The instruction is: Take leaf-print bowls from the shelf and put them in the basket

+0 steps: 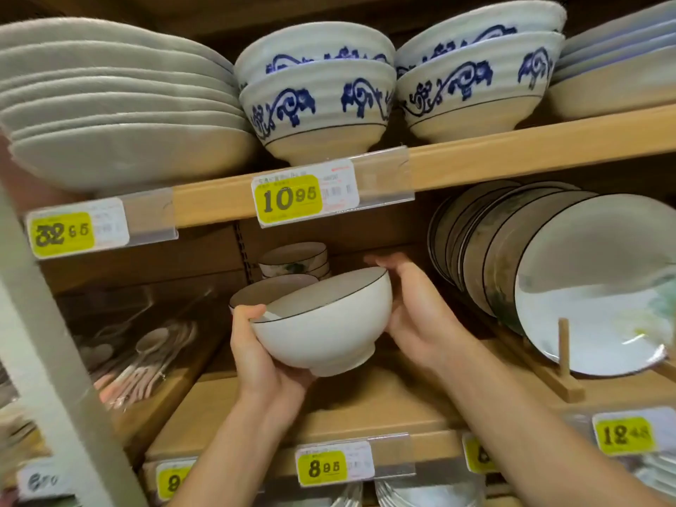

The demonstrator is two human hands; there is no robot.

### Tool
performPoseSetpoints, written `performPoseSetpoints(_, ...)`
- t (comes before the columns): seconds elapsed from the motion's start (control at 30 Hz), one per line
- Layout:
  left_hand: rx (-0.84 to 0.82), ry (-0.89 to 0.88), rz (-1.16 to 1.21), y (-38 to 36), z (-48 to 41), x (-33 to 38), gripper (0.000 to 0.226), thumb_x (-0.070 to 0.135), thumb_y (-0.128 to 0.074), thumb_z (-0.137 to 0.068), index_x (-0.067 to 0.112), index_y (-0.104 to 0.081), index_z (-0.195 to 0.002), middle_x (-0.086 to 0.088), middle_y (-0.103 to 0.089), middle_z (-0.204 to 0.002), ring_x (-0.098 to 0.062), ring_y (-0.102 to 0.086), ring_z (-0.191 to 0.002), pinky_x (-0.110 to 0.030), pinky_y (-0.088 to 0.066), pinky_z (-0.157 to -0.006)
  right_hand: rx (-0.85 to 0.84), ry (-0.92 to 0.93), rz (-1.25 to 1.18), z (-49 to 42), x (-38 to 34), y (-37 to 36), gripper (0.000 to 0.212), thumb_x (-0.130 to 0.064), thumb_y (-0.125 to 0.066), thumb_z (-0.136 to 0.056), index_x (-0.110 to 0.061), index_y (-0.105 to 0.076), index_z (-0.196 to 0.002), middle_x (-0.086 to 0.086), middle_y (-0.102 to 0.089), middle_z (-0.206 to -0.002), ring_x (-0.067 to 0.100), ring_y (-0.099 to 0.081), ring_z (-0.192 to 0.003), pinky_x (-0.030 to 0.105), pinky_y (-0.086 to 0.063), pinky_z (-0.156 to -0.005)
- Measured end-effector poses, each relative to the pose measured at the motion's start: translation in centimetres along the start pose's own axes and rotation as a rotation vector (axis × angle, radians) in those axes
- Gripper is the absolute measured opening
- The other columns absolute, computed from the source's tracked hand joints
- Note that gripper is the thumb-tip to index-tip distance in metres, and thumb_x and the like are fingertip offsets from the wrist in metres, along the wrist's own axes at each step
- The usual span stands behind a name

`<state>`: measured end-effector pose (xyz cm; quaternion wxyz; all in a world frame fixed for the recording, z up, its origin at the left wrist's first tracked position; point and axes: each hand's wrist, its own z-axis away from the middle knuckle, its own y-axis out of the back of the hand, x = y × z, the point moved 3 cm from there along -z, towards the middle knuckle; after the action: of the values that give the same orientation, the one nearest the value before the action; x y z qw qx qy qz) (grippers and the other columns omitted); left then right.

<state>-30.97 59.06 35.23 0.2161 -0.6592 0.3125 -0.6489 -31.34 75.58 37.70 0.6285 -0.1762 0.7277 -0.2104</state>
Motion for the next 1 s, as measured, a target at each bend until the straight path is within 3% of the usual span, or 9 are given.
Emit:
performPoseSetpoints(0.1,-0.071,0.172,0.023,-0.4,-0.7,-0.6,0.037,0.041,-0.050,-0.075,0.020,-0.080,-0.082,-0.007,-0.076,-0.094,-0.031,-0.073,-0.077,-0.043,-0.059,-0.069,-0.141,-0.258,-0.060,-0.5,0.6,-0.4,0.034,-0.035,-0.052,-0.080,-0.009,-0.066,-0.097,0.011,-0.070,-0.084,0.026,-0.068,-0.070,0.028,-0.054,-0.064)
performPoseSetpoints(0.2,-0.089,0.241,0.003,-0.7,-1.1,-1.0,0.040,0.041,-0.048,-0.083,0.019,-0.077,-0.099,-0.011,-0.075,-0.103,-0.038,-0.073,-0.087,-0.056,-0.057,-0.074,-0.076,-0.285,-0.130,-1.2,1.9,0.4,0.045,-0.041,-0.044,-0.082,-0.008,-0.060,-0.109,0.017,-0.066,-0.099,0.032,-0.067,-0.078,0.032,-0.053,-0.071)
performPoseSetpoints(0.37,-0.051,0.127,-0.039,-0.8,-0.2,-0.8,0.054,0.059,-0.046,-0.089,0.021,-0.063,-0.123,-0.015,-0.070,-0.117,-0.039,-0.068,-0.104,-0.057,-0.057,-0.071,0.084,-0.193,-0.241,-1.7,2.5,0.9,0.049,-0.049,-0.040,-0.093,-0.010,-0.069,-0.086,0.013,-0.075,-0.078,0.028,-0.072,-0.063,0.033,-0.056,-0.058)
performPoseSetpoints(0.5,-0.121,-0.066,-0.270,-1.9,1.1,-1.8,0.089,0.039,-0.086,-0.058,0.022,-0.045,-0.134,-0.006,-0.071,-0.117,-0.022,-0.069,-0.107,-0.043,-0.059,-0.079,0.283,0.048,-0.055,-1.6,1.9,0.4,0.030,-0.042,-0.048,-0.089,-0.017,-0.062,-0.098,0.011,-0.072,-0.087,0.026,-0.072,-0.072,0.032,-0.055,-0.058)
performPoseSetpoints(0.63,-0.094,-0.102,-0.297,-1.6,0.3,-0.6,0.089,0.036,-0.087,-0.050,0.015,-0.052,-0.129,-0.007,-0.074,-0.108,-0.022,-0.072,-0.099,-0.033,-0.060,-0.069,0.252,0.282,0.144,-0.9,1.8,0.2,0.050,-0.055,-0.054,-0.067,-0.024,-0.062,-0.105,0.007,-0.070,-0.095,0.015,-0.070,-0.081,0.026,-0.052,-0.061)
performPoseSetpoints(0.77,-0.086,-0.039,-0.260,-0.5,-0.3,0.4,0.096,0.045,-0.080,-0.052,0.011,-0.049,-0.136,-0.010,-0.070,-0.119,-0.023,-0.069,-0.106,-0.040,-0.061,-0.073,0.078,0.112,0.072,-1.5,1.6,0.0,0.045,-0.060,-0.051,-0.088,-0.023,-0.063,-0.110,0.006,-0.076,-0.093,0.020,-0.071,-0.091,0.037,-0.054,-0.086)
performPoseSetpoints(0.87,-0.053,-0.076,-0.425,-0.9,-0.5,2.1,0.109,0.054,-0.089,-0.046,0.005,-0.049,-0.135,-0.012,-0.070,-0.119,-0.026,-0.070,-0.105,-0.046,-0.059,-0.080,0.073,0.089,0.025,-2.1,1.1,-1.1,0.031,-0.052,-0.047,-0.094,-0.029,-0.062,-0.110,0.008,-0.075,-0.097,0.022,-0.071,-0.092,0.039,-0.054,-0.090)
performPoseSetpoints(0.93,-0.082,-0.128,-0.556,-1.4,-0.7,4.5,0.105,0.062,-0.089,-0.038,0.000,-0.065,-0.119,-0.016,-0.072,-0.112,-0.028,-0.069,-0.104,-0.052,-0.053,-0.092,0.084,0.145,-0.031,-2.7,0.4,-2.3,0.024,-0.041,-0.046,-0.098,-0.027,-0.064,-0.106,0.005,-0.075,-0.098,0.020,-0.071,-0.088,0.037,-0.057,-0.085)
performPoseSetpoints(1.0,-0.123,-0.199,-0.779,-2.1,-0.7,7.0,0.082,0.073,-0.081,-0.039,0.012,-0.079,-0.094,-0.011,-0.076,-0.099,-0.024,-0.070,-0.098,-0.043,-0.052,-0.092,0.086,0.156,-0.107,-4.0,-0.2,-3.6,0.027,-0.036,-0.043,-0.100,-0.021,-0.065,-0.096,0.004,-0.075,-0.091,0.017,-0.072,-0.079,0.034,-0.057,-0.078)
